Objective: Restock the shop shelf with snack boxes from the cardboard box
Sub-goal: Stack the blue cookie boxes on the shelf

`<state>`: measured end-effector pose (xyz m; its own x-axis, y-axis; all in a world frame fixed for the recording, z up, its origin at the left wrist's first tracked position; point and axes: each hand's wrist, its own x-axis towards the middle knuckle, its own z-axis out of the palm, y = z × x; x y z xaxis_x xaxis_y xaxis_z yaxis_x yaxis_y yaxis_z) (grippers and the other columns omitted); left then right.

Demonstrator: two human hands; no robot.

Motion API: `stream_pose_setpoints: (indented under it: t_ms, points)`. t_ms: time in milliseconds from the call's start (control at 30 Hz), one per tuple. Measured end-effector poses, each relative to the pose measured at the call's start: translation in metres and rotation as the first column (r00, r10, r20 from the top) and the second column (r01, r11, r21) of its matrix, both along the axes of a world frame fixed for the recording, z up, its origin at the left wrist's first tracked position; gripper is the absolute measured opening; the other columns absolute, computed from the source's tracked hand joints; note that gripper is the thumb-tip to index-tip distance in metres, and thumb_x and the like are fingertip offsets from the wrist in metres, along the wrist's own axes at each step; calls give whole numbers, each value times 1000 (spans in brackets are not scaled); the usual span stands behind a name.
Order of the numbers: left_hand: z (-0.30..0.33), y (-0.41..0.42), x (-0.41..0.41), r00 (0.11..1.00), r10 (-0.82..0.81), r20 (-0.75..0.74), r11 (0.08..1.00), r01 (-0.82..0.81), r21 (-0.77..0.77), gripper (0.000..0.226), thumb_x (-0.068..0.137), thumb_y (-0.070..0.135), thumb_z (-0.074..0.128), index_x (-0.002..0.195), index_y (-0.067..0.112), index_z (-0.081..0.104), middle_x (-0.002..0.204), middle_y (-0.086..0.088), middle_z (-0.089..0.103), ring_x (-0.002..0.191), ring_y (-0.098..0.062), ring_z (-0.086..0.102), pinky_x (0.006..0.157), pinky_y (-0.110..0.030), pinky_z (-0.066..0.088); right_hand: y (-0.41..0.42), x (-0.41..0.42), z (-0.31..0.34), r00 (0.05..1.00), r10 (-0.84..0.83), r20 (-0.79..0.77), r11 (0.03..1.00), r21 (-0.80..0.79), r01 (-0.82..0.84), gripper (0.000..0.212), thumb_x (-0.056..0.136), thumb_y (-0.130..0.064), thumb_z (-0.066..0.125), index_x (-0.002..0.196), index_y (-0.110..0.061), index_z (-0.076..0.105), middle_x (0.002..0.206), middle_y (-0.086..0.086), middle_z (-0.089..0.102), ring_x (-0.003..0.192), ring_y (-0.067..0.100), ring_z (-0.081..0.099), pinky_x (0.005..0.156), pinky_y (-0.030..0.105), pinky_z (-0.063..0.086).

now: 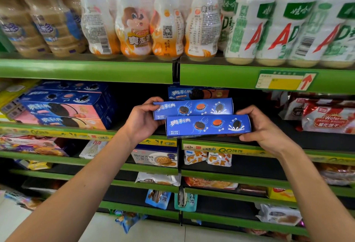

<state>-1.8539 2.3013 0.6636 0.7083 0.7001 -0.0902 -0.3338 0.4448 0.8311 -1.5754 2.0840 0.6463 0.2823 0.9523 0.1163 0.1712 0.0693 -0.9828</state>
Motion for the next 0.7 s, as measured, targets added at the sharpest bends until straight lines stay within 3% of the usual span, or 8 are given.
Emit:
stream_pose_setpoints:
  t_ms: [267, 367, 500, 700]
  points:
    - [-2, 2, 0, 1000, -12, 5, 1000, 12, 21, 21, 74, 4, 48, 82, 14, 65, 84, -5, 67, 76, -18, 63, 68, -32, 47, -1, 1, 0, 1000, 9, -9, 1000, -8, -9, 75, 63, 29, 67, 93, -40, 64, 97, -17, 68, 90, 2, 63, 73, 17, 51]
    - [-3, 3, 0, 1000, -16, 7, 1000, 16, 21, 20, 74, 4, 49, 82, 14, 65, 86, -6, 67, 78, -19, 63, 69, -32, 47, -1, 0, 2, 1000, 12, -19, 1000, -9, -12, 66, 57, 15, 72, 93, -40, 64, 97, -16, 68, 90, 3, 63, 73, 18, 52]
    - [-3, 2, 0, 1000, -17, 2, 1000, 17, 16, 19, 75, 5, 50, 84, 14, 63, 86, -6, 68, 79, -19, 64, 71, -32, 46, -1, 1, 1, 1000, 9, -9, 1000, -16, -9, 75, 64, 29, 67, 93, -40, 64, 98, -15, 68, 91, 4, 64, 74, 19, 53]
    - [-2, 1, 0, 1000, -10, 5, 1000, 10, 19, 20, 76, 6, 52, 91, 14, 62, 87, -5, 69, 79, -19, 65, 71, -32, 49, -1, 2, 0, 1000, -5, -5, 999, -38, 4, 74, 65, 29, 66, 93, -39, 64, 98, -15, 69, 92, 4, 64, 73, 19, 53]
